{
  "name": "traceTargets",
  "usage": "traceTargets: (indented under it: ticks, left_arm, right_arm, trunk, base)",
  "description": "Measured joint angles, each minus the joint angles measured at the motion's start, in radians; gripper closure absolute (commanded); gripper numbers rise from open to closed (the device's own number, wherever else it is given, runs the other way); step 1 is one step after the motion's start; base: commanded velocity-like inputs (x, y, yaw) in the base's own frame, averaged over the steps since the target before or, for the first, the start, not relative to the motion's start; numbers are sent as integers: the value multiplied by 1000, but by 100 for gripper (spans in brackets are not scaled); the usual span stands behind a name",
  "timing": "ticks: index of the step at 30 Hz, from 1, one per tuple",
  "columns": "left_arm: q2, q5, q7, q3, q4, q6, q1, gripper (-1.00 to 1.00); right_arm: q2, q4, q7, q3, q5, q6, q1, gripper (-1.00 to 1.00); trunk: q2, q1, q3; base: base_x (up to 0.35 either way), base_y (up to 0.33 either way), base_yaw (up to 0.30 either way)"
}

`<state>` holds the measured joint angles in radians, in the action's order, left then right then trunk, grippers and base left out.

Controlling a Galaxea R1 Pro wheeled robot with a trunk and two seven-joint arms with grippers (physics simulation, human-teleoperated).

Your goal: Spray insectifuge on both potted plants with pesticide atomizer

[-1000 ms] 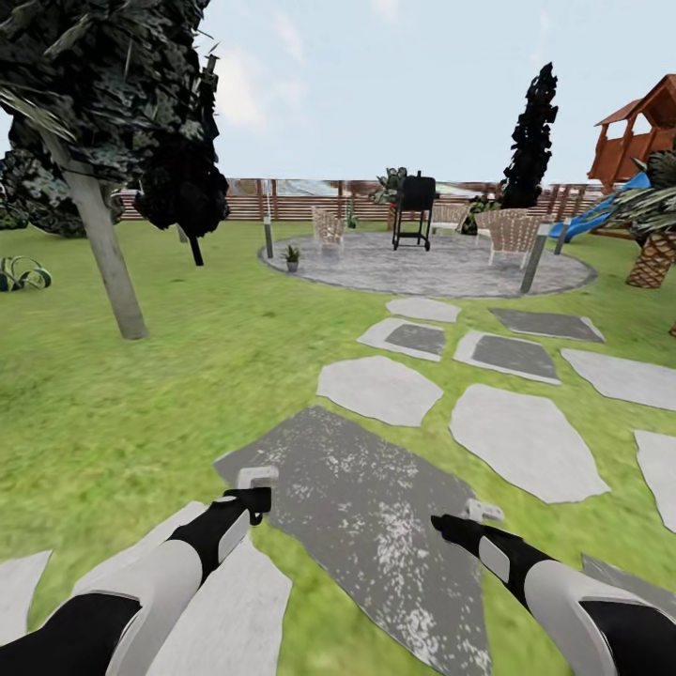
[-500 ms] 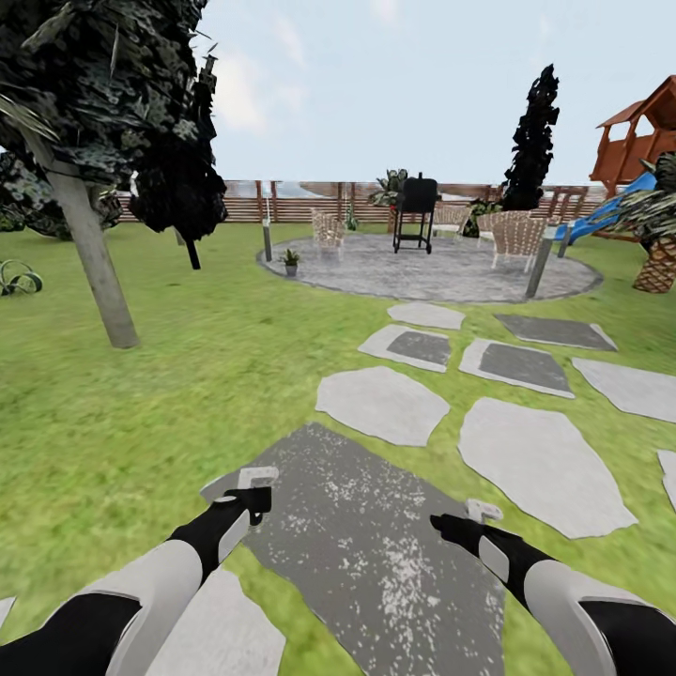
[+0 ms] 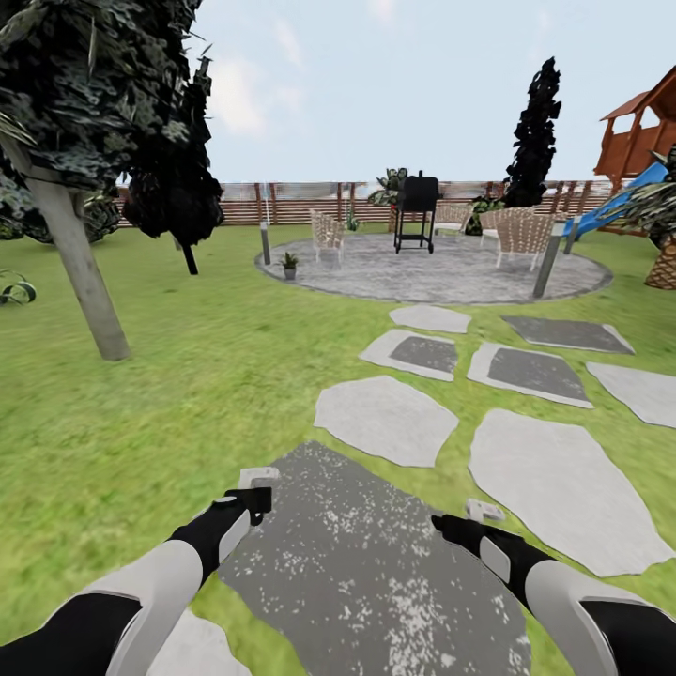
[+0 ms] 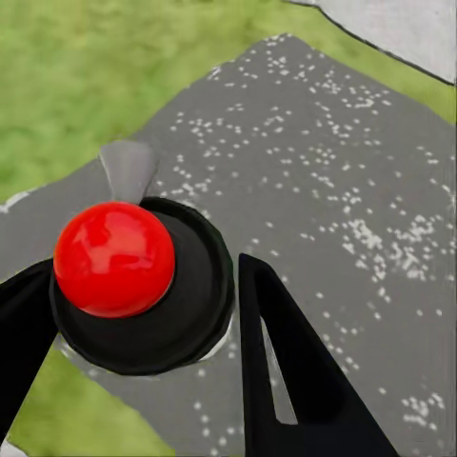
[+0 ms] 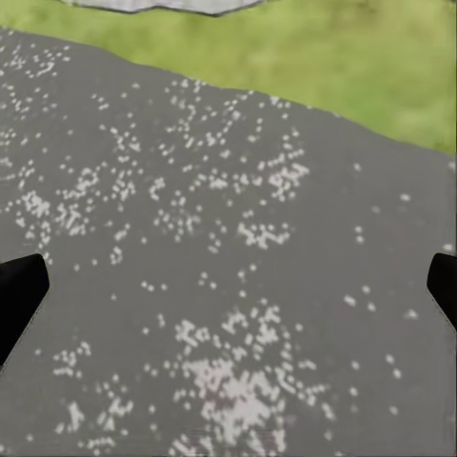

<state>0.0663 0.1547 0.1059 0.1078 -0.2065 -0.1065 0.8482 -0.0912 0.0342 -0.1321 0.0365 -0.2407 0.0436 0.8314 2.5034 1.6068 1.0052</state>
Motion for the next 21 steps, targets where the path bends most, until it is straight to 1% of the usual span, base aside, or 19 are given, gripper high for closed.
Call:
traceTargets:
  ticks: [5,14,21]
  left_arm:
    - [-1,1,0,0,0,0,0,100]
    - [-3,1,0,-1,0,0,0,100]
    - [-2,1,0,0,0,0,0,100]
  right_arm:
    - [-16,0,-1,0,0,0,0,-100]
    - [-17,0,-2,0,0,1,0,-100]
    - [-17,1,-2,0,-1,1,0,-100]
  trunk:
    - [0,0,0]
    - [0,0,0]
    - [0,0,-9]
  base:
    - [334,0,0]
    - [334,0,0]
    - [334,0,0]
